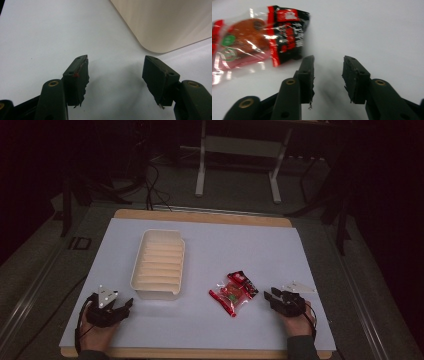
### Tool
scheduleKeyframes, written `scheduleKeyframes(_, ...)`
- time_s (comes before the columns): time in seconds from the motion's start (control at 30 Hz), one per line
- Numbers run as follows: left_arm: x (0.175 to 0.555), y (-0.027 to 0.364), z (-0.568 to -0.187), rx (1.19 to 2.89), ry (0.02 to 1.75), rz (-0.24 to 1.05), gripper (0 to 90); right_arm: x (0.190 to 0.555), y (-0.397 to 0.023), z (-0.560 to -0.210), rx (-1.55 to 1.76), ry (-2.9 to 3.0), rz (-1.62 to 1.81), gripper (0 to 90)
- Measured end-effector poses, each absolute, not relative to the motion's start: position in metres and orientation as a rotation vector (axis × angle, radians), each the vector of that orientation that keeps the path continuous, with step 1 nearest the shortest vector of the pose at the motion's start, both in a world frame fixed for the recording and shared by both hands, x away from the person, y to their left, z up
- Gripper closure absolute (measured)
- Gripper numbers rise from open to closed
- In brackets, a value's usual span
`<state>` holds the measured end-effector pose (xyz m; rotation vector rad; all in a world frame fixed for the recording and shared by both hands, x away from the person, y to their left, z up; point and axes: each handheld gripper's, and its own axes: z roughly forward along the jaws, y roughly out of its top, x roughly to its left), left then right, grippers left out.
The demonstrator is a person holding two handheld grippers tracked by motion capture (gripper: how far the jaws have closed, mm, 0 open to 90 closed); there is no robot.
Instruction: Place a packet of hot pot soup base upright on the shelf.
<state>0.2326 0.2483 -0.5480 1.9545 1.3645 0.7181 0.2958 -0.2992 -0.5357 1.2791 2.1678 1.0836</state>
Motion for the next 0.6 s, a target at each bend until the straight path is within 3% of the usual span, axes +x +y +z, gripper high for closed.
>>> scheduleKeyframes(0.6,0.233,0.248,-0.548,1.96,1.361,0.722,37.9,0.298,-0.288,-0.523,1.327,2.223,1.103,52.8)
